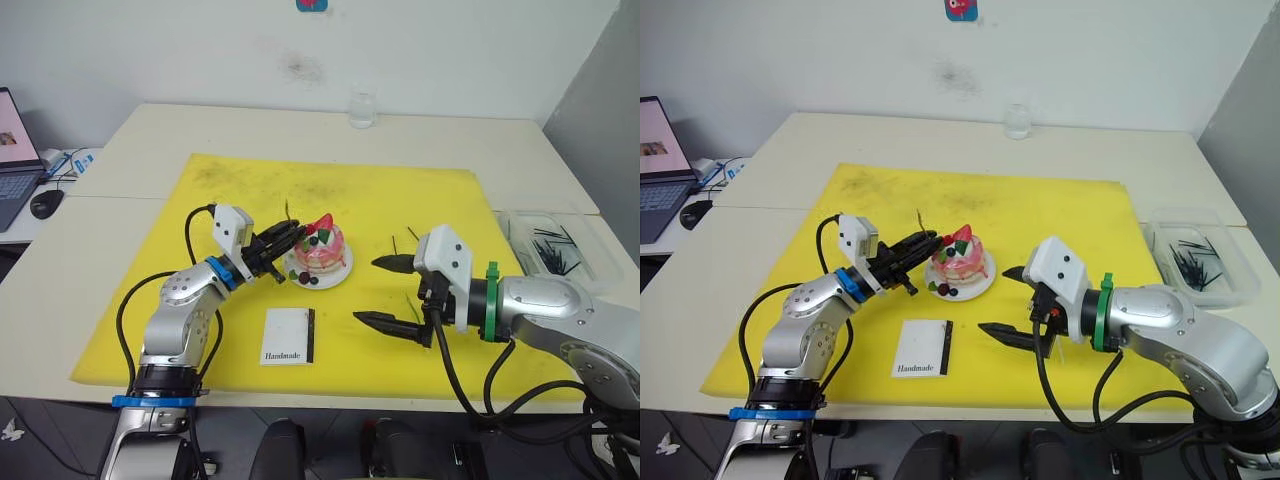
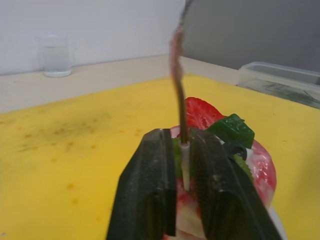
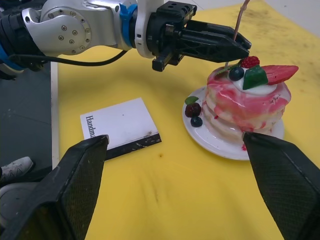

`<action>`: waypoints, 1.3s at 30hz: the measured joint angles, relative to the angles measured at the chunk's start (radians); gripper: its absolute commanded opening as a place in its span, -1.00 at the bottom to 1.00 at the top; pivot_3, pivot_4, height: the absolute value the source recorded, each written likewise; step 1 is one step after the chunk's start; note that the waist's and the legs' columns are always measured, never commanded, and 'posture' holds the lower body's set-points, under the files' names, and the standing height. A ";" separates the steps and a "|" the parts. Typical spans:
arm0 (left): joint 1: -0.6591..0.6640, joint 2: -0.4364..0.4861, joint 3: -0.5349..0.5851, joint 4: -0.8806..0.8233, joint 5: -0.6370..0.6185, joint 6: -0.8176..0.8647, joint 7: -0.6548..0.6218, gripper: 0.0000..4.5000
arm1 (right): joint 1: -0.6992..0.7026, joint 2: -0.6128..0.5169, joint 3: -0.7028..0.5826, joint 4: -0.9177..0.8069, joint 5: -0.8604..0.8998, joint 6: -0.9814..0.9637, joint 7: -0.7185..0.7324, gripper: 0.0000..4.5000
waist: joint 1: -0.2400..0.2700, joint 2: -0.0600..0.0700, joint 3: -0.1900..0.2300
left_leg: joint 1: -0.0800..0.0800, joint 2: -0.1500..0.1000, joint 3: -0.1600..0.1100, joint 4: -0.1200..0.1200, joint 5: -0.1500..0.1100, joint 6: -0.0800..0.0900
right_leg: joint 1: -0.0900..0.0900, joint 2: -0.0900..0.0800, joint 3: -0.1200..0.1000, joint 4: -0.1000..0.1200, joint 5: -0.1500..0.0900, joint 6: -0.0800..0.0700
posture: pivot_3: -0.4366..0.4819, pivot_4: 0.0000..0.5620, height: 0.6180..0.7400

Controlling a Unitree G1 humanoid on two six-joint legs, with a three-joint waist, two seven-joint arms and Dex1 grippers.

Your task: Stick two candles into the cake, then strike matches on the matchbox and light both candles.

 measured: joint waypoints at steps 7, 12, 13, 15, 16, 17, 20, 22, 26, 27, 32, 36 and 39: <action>0.011 0.003 0.010 -0.009 -0.008 0.042 0.012 0.80 | 0.000 0.006 0.000 0.000 -0.001 0.000 0.000 1.00 | 0.000 0.000 0.000 | -0.001 0.000 0.000 0.000 0.000 0.000 | -0.001 0.000 0.000 -0.001 0.000 0.000 | -0.05 -0.47 1.00; 0.011 0.012 0.016 -0.018 -0.008 0.050 0.022 1.00 | 0.000 0.007 0.000 -0.001 -0.002 0.000 0.000 1.00 | 0.000 0.000 0.000 | -0.001 0.000 0.000 0.000 0.000 0.000 | -0.001 0.000 0.000 -0.001 0.000 0.000 | -0.05 -0.47 1.00; 0.010 0.013 0.018 -0.021 -0.008 0.055 0.025 1.00 | 0.000 0.008 0.000 -0.001 -0.003 0.000 0.000 1.00 | 0.000 0.000 0.000 | -0.001 0.000 0.000 0.000 0.000 0.000 | -0.001 0.000 0.000 -0.001 0.000 0.000 | -0.05 -0.47 1.00; 0.008 0.013 0.023 -0.035 -0.013 0.068 0.033 1.00 | 0.000 0.012 0.000 -0.001 -0.011 0.000 0.001 1.00 | 0.000 0.000 0.000 | -0.001 0.000 0.000 0.000 0.000 0.000 | -0.001 0.000 0.000 -0.001 0.000 0.000 | -0.05 -0.47 1.00; 0.003 0.013 0.025 -0.041 -0.015 0.076 0.033 1.00 | 0.000 0.015 0.000 -0.001 -0.012 0.000 0.001 1.00 | 0.000 0.000 0.000 | -0.001 0.000 0.000 0.000 0.000 0.000 | -0.001 0.000 0.000 -0.001 0.000 0.000 | -0.05 -0.47 1.00; -0.001 0.015 0.026 -0.049 -0.018 0.082 0.033 1.00 | 0.000 0.018 0.000 -0.001 -0.014 0.000 0.001 1.00 | 0.000 0.000 0.000 | -0.001 0.000 0.000 0.000 0.000 0.000 | -0.001 0.000 0.000 -0.001 0.000 0.000 | -0.05 -0.47 1.00; -0.002 0.026 0.027 -0.078 -0.029 0.107 0.031 1.00 | 0.000 0.023 0.000 -0.001 -0.024 0.000 0.002 1.00 | 0.000 0.000 0.000 | -0.001 0.000 0.000 -0.001 0.000 0.000 | -0.001 0.000 0.001 -0.001 0.000 0.000 | -0.05 -0.47 1.00; -0.002 0.041 0.029 -0.090 -0.042 0.135 0.031 1.00 | 0.000 0.024 0.000 -0.001 -0.030 0.000 0.002 1.00 | 0.000 0.000 0.000 | -0.001 0.001 0.000 -0.001 0.000 0.000 | -0.001 0.000 0.001 -0.001 0.000 0.000 | -0.05 -0.47 1.00; -0.003 0.062 0.055 -0.124 -0.097 0.231 0.041 1.00 | 0.000 0.029 0.000 -0.001 -0.031 0.000 0.003 1.00 | -0.001 0.000 0.000 | -0.001 0.001 0.000 -0.001 0.000 0.000 | -0.001 0.001 0.001 -0.001 0.000 0.000 | -0.05 -0.47 1.00; -0.003 0.067 0.068 -0.132 -0.117 0.262 0.048 1.00 | 0.001 0.029 0.000 -0.001 -0.031 0.000 0.003 1.00 | -0.001 0.000 0.000 | -0.001 0.001 -0.001 -0.001 0.000 0.000 | -0.001 0.001 0.001 -0.001 0.000 0.000 | -0.05 -0.47 1.00; -0.004 0.079 0.101 -0.153 -0.211 0.394 0.060 1.00 | 0.002 0.034 0.000 -0.001 -0.031 0.000 0.003 1.00 | -0.001 0.000 0.000 | -0.001 0.001 -0.001 -0.001 0.000 0.000 | -0.001 0.001 0.001 -0.001 0.000 0.000 | -0.05 -0.47 1.00; -0.009 0.079 0.103 -0.152 -0.238 0.435 0.057 0.92 | 0.002 0.036 0.000 -0.001 -0.031 0.000 0.003 1.00 | -0.001 0.000 0.000 | -0.001 0.001 -0.001 -0.001 0.000 0.000 | -0.001 0.001 0.001 -0.001 0.000 0.000 | -0.05 -0.47 1.00; -0.016 0.076 0.100 -0.152 -0.241 0.438 0.055 0.63 | 0.002 0.036 0.000 -0.001 -0.031 0.000 0.003 1.00 | -0.001 0.000 0.000 | -0.001 0.001 -0.001 -0.001 0.000 0.000 | -0.001 0.001 0.000 -0.001 0.000 0.000 | -0.05 -0.47 1.00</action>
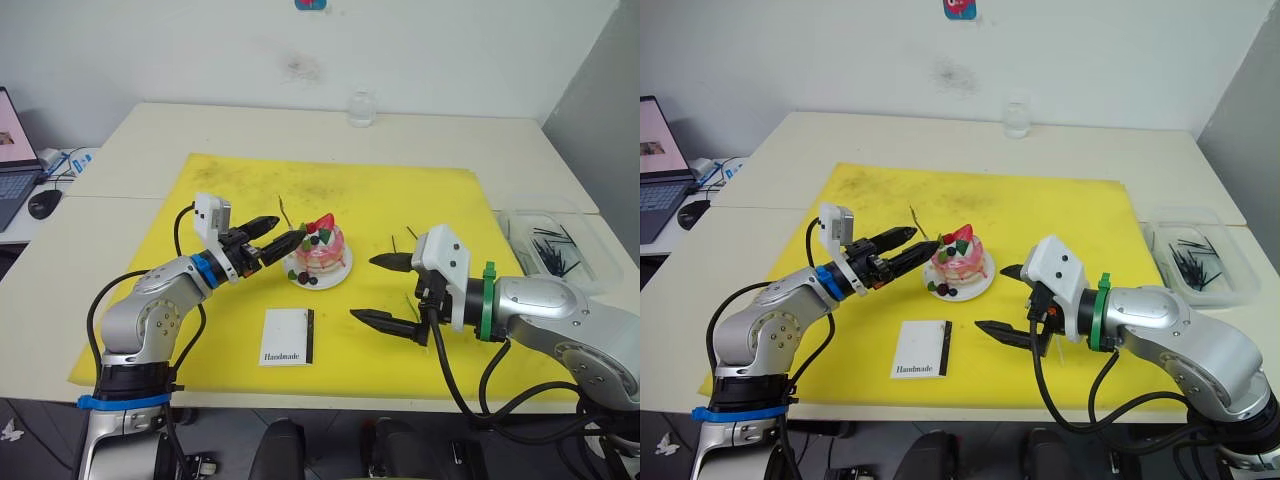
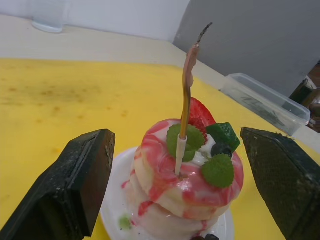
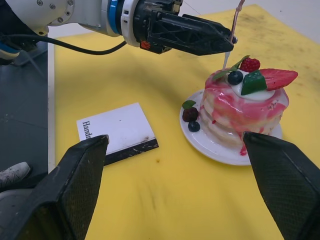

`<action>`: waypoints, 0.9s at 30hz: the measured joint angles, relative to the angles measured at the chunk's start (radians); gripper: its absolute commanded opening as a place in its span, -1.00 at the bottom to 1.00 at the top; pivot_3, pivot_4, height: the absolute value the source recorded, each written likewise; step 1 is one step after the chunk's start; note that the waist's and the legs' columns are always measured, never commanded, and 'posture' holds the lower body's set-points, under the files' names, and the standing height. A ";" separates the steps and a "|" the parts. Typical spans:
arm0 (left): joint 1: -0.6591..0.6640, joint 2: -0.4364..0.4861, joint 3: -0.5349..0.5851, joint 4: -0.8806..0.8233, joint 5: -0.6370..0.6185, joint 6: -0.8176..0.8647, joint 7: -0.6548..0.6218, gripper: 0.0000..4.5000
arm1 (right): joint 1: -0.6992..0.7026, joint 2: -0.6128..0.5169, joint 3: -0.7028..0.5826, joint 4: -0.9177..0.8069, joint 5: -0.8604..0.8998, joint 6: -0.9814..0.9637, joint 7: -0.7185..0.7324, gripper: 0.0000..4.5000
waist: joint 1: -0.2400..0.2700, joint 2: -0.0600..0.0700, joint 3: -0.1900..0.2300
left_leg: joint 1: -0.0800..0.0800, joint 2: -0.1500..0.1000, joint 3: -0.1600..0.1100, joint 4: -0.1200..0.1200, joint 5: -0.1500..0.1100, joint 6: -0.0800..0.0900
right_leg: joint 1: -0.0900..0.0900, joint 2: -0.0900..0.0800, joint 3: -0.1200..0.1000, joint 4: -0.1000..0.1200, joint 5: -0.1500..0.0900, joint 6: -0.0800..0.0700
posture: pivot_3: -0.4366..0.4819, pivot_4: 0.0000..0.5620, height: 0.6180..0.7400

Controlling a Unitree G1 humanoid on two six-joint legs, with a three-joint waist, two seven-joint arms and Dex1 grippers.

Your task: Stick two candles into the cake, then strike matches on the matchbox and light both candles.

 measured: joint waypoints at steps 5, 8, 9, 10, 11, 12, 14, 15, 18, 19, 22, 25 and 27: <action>-0.010 -0.003 -0.018 0.000 0.001 -0.002 -0.002 -0.08 | 0.005 0.000 0.000 -0.003 0.001 0.001 -0.001 1.00 | 0.000 0.000 0.000 | 0.000 0.000 0.000 0.000 0.000 0.000 | 0.000 0.000 0.001 0.000 0.000 0.000 | -0.05 -0.47 1.00; -0.010 -0.002 -0.023 0.000 0.003 -0.004 -0.004 -0.50 | 0.006 0.000 0.000 -0.005 0.001 0.002 -0.002 1.00 | 0.000 0.000 0.000 | 0.000 0.000 0.000 0.000 0.000 0.000 | 0.000 0.000 0.001 0.000 0.000 0.000 | -0.05 -0.47 1.00; -0.010 -0.002 -0.026 0.000 0.004 -0.004 -0.005 -0.64 | 0.006 0.000 0.000 -0.006 0.001 0.002 -0.002 1.00 | 0.000 0.000 0.000 | 0.000 0.000 0.000 0.000 0.000 0.000 | 0.000 0.000 0.000 0.000 0.000 0.000 | -0.05 -0.47 1.00; -0.010 0.000 -0.029 0.000 0.005 -0.004 -0.006 -0.79 | 0.006 0.000 0.000 -0.008 0.001 0.002 -0.002 1.00 | 0.000 0.000 0.000 | 0.000 0.000 0.000 0.000 0.000 0.000 | 0.000 0.000 0.000 0.000 0.000 0.000 | -0.05 -0.47 1.00; -0.010 0.001 -0.033 0.000 0.008 -0.006 -0.007 -0.92 | 0.006 0.001 0.000 -0.010 0.001 0.002 -0.002 1.00 | 0.000 0.000 0.000 | 0.000 0.000 0.000 0.000 0.000 0.000 | 0.000 0.000 0.000 0.000 0.000 0.000 | -0.05 -0.47 1.00; -0.010 0.001 -0.035 0.000 0.011 -0.007 -0.007 -0.98 | 0.006 0.002 0.000 -0.010 0.001 0.002 -0.002 1.00 | 0.000 0.000 0.000 | 0.000 0.000 0.000 0.000 0.000 0.000 | 0.000 0.000 0.000 0.000 0.000 0.000 | -0.05 -0.47 1.00; -0.010 0.001 -0.036 0.001 0.016 -0.009 -0.006 -0.98 | 0.006 0.003 0.000 -0.010 0.001 0.002 -0.002 1.00 | 0.000 0.000 0.000 | 0.000 0.000 0.000 0.000 0.000 0.000 | 0.000 0.000 0.001 0.000 0.000 0.000 | -0.05 -0.47 1.00; -0.010 0.001 -0.036 0.001 0.019 -0.010 -0.006 -0.98 | 0.006 0.003 0.000 -0.010 0.001 0.002 -0.002 1.00 | 0.000 0.000 0.000 | 0.000 0.000 0.000 0.000 0.000 0.000 | 0.000 0.000 0.001 0.000 0.000 0.000 | -0.05 -0.47 1.00; -0.010 0.001 -0.038 0.002 0.031 -0.021 -0.009 -0.98 | 0.006 0.004 0.000 -0.010 0.001 0.002 -0.002 1.00 | 0.000 0.000 0.000 | 0.000 0.000 0.000 0.000 0.000 0.000 | 0.000 0.000 0.001 0.000 0.000 0.000 | -0.05 -0.47 1.00; -0.010 0.003 -0.042 0.002 0.042 -0.036 -0.015 -0.98 | 0.006 0.005 0.000 -0.010 0.001 0.002 -0.002 1.00 | 0.000 0.000 0.000 | 0.000 0.000 0.000 0.000 0.000 0.000 | 0.000 0.000 0.001 0.000 0.000 0.000 | -0.05 -0.47 1.00; -0.011 0.014 -0.065 0.001 0.081 -0.083 -0.033 -0.98 | 0.006 0.008 0.000 -0.010 0.001 0.002 -0.002 1.00 | 0.000 0.000 0.000 | 0.000 0.000 0.000 0.000 0.000 0.000 | 0.000 0.000 0.000 0.000 0.000 0.000 | -0.05 -0.47 1.00; -0.011 0.020 -0.085 0.001 0.120 -0.135 -0.050 -0.98 | 0.006 0.011 0.000 -0.010 0.001 0.002 -0.003 1.00 | 0.000 0.000 0.000 | 0.000 0.000 0.000 0.000 0.000 0.000 | 0.000 0.000 0.001 0.000 0.000 0.000 | -0.05 -0.47 1.00; -0.011 0.021 -0.090 0.001 0.134 -0.152 -0.055 -0.98 | 0.006 0.013 0.000 -0.010 0.001 0.002 -0.003 1.00 | 0.000 0.000 0.000 | 0.000 0.000 0.000 0.000 0.000 0.000 | 0.000 0.000 0.001 0.000 0.000 0.000 | -0.05 -0.47 1.00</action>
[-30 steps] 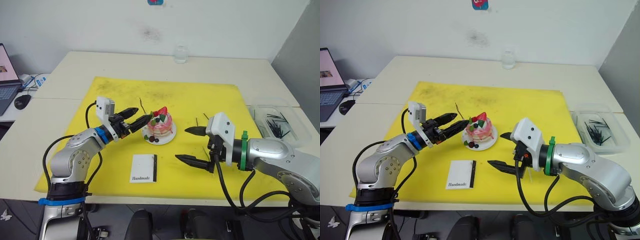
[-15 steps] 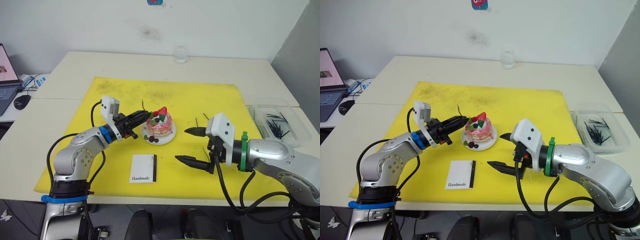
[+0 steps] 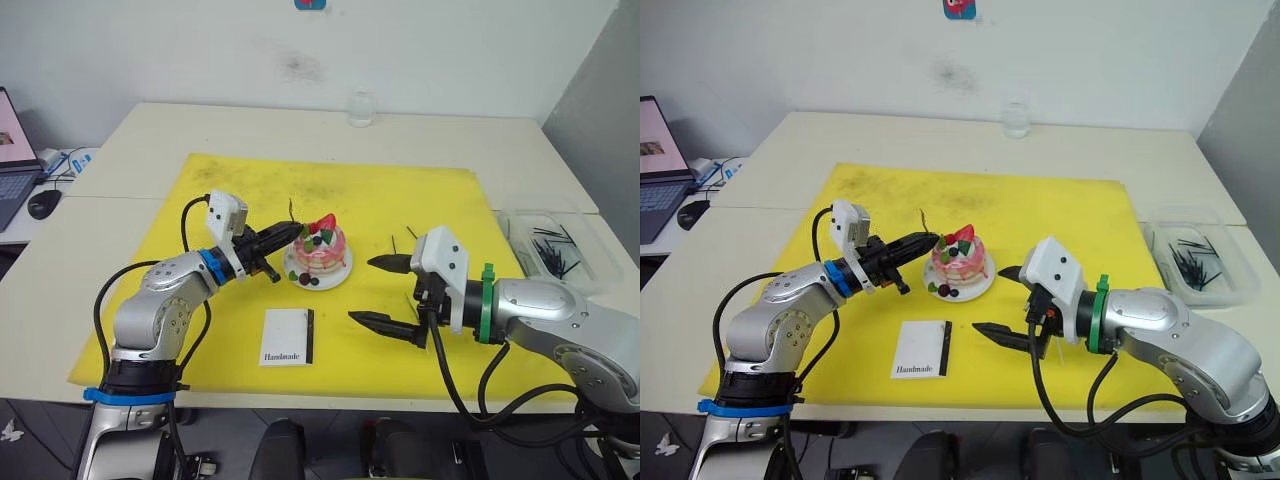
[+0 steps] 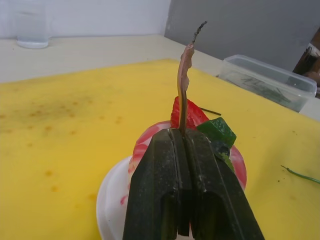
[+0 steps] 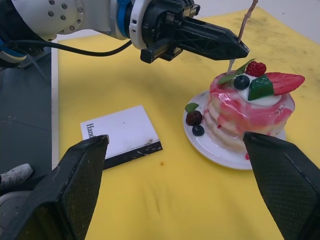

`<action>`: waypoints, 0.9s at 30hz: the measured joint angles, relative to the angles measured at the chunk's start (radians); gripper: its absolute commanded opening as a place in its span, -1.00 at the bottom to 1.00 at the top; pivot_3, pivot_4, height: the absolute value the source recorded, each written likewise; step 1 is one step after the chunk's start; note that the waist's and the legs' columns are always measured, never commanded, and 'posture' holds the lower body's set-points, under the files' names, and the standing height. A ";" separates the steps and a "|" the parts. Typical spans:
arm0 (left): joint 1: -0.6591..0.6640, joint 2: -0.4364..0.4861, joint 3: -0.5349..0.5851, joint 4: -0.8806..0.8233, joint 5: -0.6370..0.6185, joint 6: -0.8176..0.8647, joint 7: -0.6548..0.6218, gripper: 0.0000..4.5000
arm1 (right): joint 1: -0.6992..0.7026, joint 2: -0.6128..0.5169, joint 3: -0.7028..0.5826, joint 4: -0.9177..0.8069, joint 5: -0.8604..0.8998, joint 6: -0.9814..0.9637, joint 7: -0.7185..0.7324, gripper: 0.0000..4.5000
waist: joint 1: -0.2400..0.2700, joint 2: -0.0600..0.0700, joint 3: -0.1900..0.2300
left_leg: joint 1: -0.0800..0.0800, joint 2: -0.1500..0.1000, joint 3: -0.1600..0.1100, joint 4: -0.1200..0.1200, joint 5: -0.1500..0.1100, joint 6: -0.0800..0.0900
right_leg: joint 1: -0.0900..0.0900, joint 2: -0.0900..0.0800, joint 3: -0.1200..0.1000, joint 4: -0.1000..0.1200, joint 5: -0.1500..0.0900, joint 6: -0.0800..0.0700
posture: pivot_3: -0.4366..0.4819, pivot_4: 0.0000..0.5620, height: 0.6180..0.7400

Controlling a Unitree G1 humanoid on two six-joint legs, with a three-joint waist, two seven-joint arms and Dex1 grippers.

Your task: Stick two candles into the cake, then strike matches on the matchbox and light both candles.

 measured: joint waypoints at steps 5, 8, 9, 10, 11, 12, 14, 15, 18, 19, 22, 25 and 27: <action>0.009 0.003 -0.031 0.000 0.064 -0.098 -0.029 -0.98 | 0.000 0.009 0.000 0.000 0.000 0.000 0.000 1.00 | 0.000 0.000 0.000 | 0.000 0.000 0.000 0.000 0.000 0.000 | 0.000 0.000 0.000 0.000 0.000 0.000 | -0.05 -0.47 1.00; 0.028 0.002 -0.039 0.007 0.092 -0.141 -0.033 -0.98 | 0.000 0.011 0.000 0.000 0.000 0.001 -0.001 1.00 | 0.000 0.000 0.000 | 0.000 0.000 0.000 0.000 0.000 0.000 | 0.000 0.000 0.000 0.000 0.000 0.000 | -0.05 -0.47 1.00; 0.032 0.002 -0.042 0.016 0.103 -0.161 -0.034 -0.98 | 0.000 0.013 0.000 0.000 0.000 0.001 -0.001 1.00 | 0.000 0.000 0.000 | 0.000 0.000 0.000 0.000 0.000 0.000 | 0.000 0.000 0.000 0.000 0.000 0.000 | -0.05 -0.47 1.00; 0.035 0.000 -0.044 0.024 0.109 -0.173 -0.034 -0.98 | 0.000 0.013 0.000 0.000 0.000 0.001 -0.001 1.00 | 0.000 0.000 0.000 | 0.000 0.000 0.000 0.000 0.000 0.000 | 0.000 0.000 0.000 0.000 0.000 0.000 | -0.05 -0.47 1.00; 0.038 -0.003 -0.044 0.032 0.114 -0.184 -0.034 -0.98 | 0.000 0.013 0.000 0.000 -0.001 0.001 -0.001 1.00 | 0.000 0.000 0.000 | 0.000 0.000 0.000 0.000 0.000 0.000 | 0.000 0.000 0.000 0.000 0.000 0.000 | -0.05 -0.47 1.00; 0.039 -0.008 -0.044 0.038 0.116 -0.190 -0.034 -0.98 | 0.000 0.014 0.000 0.000 -0.001 0.001 -0.001 1.00 | 0.000 0.000 0.000 | 0.000 0.000 0.000 0.000 0.000 0.000 | 0.000 0.000 0.000 0.000 0.000 0.000 | -0.05 -0.47 1.00; 0.040 -0.011 -0.044 0.043 0.118 -0.200 -0.035 -0.98 | 0.000 0.014 0.000 0.000 -0.001 0.001 -0.001 1.00 | 0.000 0.000 0.000 | 0.000 0.000 0.000 0.000 0.000 0.000 | 0.000 0.000 0.000 0.000 0.000 0.000 | -0.05 -0.47 1.00; 0.041 -0.011 -0.044 0.045 0.119 -0.205 -0.035 -0.98 | 0.000 0.014 0.000 0.000 -0.001 0.001 -0.001 1.00 | 0.000 0.000 0.000 | 0.000 0.000 0.000 0.000 0.000 0.000 | 0.000 0.000 0.000 0.000 0.000 0.000 | -0.05 -0.47 1.00; 0.044 -0.012 -0.044 0.050 0.119 -0.206 -0.038 -0.98 | 0.000 0.014 0.000 0.000 -0.001 0.001 -0.001 1.00 | 0.000 0.000 0.000 | 0.000 0.000 0.000 0.000 0.000 0.000 | 0.000 0.000 0.000 0.000 0.000 0.000 | -0.05 -0.47 1.00; 0.045 -0.013 -0.043 0.052 0.117 -0.206 -0.040 -0.98 | 0.000 0.014 0.000 0.000 -0.002 0.001 -0.001 1.00 | 0.000 0.000 0.000 | 0.000 0.000 0.000 0.000 0.000 0.000 | 0.000 0.000 0.000 0.000 0.000 0.000 | -0.05 -0.47 1.00; 0.045 -0.021 -0.042 0.061 0.108 -0.204 -0.042 -0.98 | 0.000 0.014 0.000 0.000 -0.002 0.001 -0.001 1.00 | 0.000 0.000 0.000 | 0.000 0.000 0.000 0.000 0.000 0.000 | 0.000 0.000 0.000 0.000 0.000 0.000 | -0.05 -0.47 1.00; 0.045 -0.023 -0.039 0.062 0.094 -0.199 -0.048 -0.98 | 0.000 0.014 0.000 0.000 -0.001 0.001 -0.001 1.00 | 0.000 0.000 0.000 | 0.000 0.000 0.000 0.000 0.000 0.000 | 0.000 0.000 0.000 0.000 0.000 0.000 | -0.05 -0.47 1.00; 0.041 -0.023 -0.031 0.064 0.090 -0.191 -0.047 -0.72 | 0.000 0.014 0.000 0.000 -0.001 0.001 -0.001 1.00 | 0.000 0.000 0.000 | 0.000 0.000 0.000 0.000 0.000 0.000 | 0.000 0.000 0.000 0.000 0.000 0.000 | -0.05 -0.47 1.00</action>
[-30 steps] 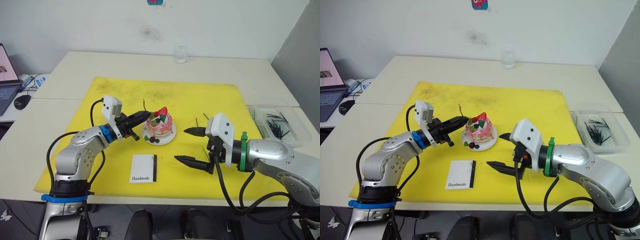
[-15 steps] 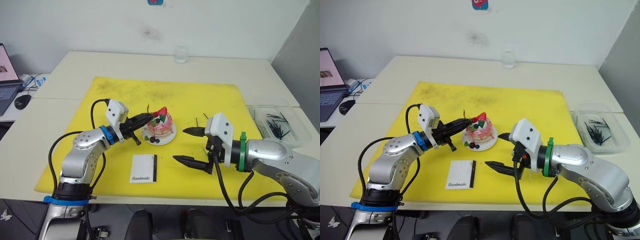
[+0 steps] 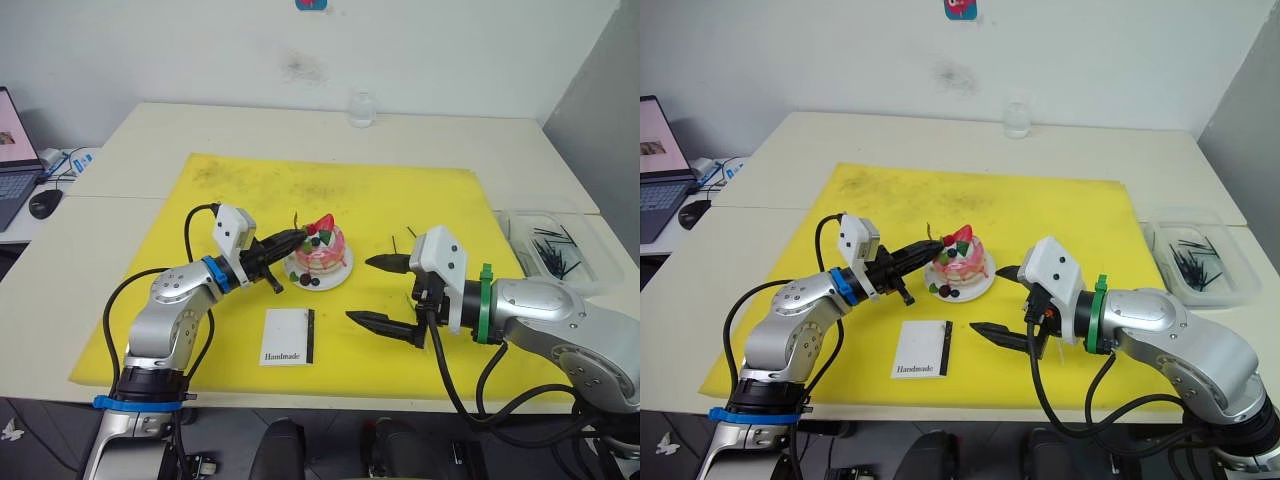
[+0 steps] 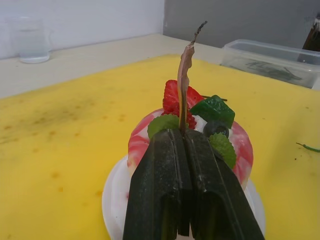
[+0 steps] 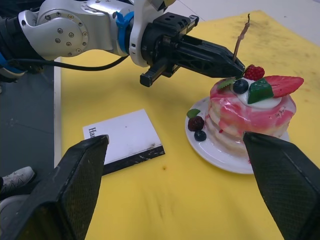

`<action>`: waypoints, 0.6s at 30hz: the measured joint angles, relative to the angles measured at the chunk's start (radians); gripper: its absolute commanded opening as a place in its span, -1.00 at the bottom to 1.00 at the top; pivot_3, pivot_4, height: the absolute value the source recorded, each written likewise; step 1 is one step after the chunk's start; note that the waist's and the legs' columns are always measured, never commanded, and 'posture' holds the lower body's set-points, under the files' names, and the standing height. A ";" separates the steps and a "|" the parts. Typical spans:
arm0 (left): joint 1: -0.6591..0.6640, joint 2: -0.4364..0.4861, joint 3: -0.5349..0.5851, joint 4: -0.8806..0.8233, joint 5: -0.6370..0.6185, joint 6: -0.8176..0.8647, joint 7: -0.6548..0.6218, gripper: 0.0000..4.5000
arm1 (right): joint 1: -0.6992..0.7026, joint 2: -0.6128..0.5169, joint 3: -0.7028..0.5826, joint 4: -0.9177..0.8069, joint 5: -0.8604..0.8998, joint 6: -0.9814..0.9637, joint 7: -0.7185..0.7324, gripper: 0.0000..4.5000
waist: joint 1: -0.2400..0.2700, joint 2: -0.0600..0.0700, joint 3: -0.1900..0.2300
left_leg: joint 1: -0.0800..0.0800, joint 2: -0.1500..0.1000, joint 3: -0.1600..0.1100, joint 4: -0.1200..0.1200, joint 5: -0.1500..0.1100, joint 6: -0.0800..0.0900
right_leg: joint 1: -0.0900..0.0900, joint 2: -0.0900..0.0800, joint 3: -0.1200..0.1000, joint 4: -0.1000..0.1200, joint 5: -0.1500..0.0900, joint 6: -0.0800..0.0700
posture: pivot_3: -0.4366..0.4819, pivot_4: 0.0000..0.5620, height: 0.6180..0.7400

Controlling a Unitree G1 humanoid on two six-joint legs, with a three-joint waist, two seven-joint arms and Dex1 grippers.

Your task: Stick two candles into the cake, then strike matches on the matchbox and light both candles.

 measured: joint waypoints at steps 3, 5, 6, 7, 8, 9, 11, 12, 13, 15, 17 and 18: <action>-0.006 0.003 0.012 0.010 -0.001 0.015 0.006 -0.36 | 0.000 0.000 0.000 0.000 0.000 0.000 0.000 1.00 | 0.000 0.000 0.000 | 0.000 0.000 0.000 0.000 0.000 0.000 | 0.000 0.000 0.000 0.000 0.000 0.000 | -0.05 -0.47 1.00; -0.006 0.011 0.017 0.011 -0.002 0.022 0.005 -0.08 | 0.000 0.000 0.000 0.000 0.000 0.000 -0.001 1.00 | 0.000 0.000 0.000 | 0.000 0.000 0.000 0.000 0.000 0.000 | 0.000 0.000 0.000 0.000 0.000 0.000 | -0.05 -0.47 1.00; -0.006 0.018 0.021 0.011 -0.002 0.025 0.002 0.06 | 0.000 0.000 0.000 0.000 0.000 0.000 -0.001 1.00 | 0.000 0.000 0.000 | 0.000 0.000 0.000 0.000 0.000 0.000 | 0.000 0.000 0.000 0.000 0.000 0.000 | -0.05 -0.47 1.00; -0.006 0.026 0.026 0.011 -0.003 0.026 -0.001 0.17 | 0.000 0.000 0.000 0.000 0.000 0.000 -0.001 1.00 | 0.000 0.000 0.000 | 0.000 0.000 0.000 0.000 0.000 0.000 | 0.000 0.000 0.000 0.000 0.000 0.000 | -0.05 -0.47 1.00; -0.006 0.035 0.033 0.010 -0.003 0.027 -0.004 0.34 | 0.000 0.000 0.000 0.000 0.000 0.000 -0.001 1.00 | 0.000 0.000 0.000 | 0.000 0.000 0.000 0.000 0.000 0.000 | 0.000 0.000 0.000 0.000 0.000 0.000 | -0.05 -0.47 1.00; -0.006 0.037 0.042 0.010 -0.005 0.027 -0.005 0.47 | 0.000 0.001 0.000 0.000 0.000 0.000 -0.001 1.00 | 0.000 0.000 0.000 | 0.000 0.000 0.000 0.000 0.000 0.000 | 0.000 0.000 0.000 0.000 0.000 0.000 | -0.05 -0.47 1.00; -0.008 0.041 0.054 0.009 -0.010 0.028 -0.003 0.75 | 0.000 0.004 0.000 0.001 -0.001 0.000 -0.001 1.00 | 0.000 0.000 0.000 | 0.000 0.000 0.000 0.000 0.000 0.000 | 0.000 0.000 0.000 0.000 0.000 0.000 | -0.05 -0.47 1.00; -0.011 0.042 0.057 0.008 -0.010 0.028 -0.002 0.90 | 0.000 0.006 0.000 0.002 -0.002 0.000 -0.001 1.00 | 0.000 0.000 0.000 | 0.000 0.000 0.000 0.000 0.000 0.000 | 0.000 0.000 0.000 0.000 0.000 0.000 | -0.05 -0.47 1.00; -0.015 0.042 0.061 0.005 -0.011 0.028 0.004 0.98 | -0.001 0.010 0.000 0.004 -0.004 -0.001 -0.001 1.00 | 0.000 0.000 0.000 | 0.000 0.000 0.000 0.000 0.000 0.000 | 0.000 0.000 0.000 0.000 0.000 0.000 | -0.05 -0.47 1.00; -0.018 0.046 0.071 -0.007 -0.014 0.029 0.018 0.98 | -0.004 0.017 0.001 0.012 -0.013 -0.004 0.000 1.00 | 0.000 0.000 0.000 | 0.000 0.000 0.000 0.000 0.000 0.000 | 0.000 0.000 0.000 0.000 0.000 0.000 | -0.05 -0.47 1.00; -0.018 0.058 0.099 -0.027 -0.031 0.045 0.036 0.98 | -0.007 0.024 0.001 0.021 -0.024 -0.011 0.000 1.00 | 0.000 0.000 0.000 | 0.000 0.001 0.000 0.000 0.000 0.000 | 0.000 0.000 0.000 0.000 0.000 0.000 | -0.05 -0.47 1.00; -0.018 0.072 0.113 -0.039 -0.039 0.060 0.040 0.98 | -0.009 0.027 0.001 0.022 -0.030 -0.014 -0.001 1.00 | 0.000 0.000 0.000 | 0.000 0.001 0.000 0.000 0.000 0.000 | 0.000 0.000 0.000 0.000 0.000 0.000 | -0.05 -0.47 1.00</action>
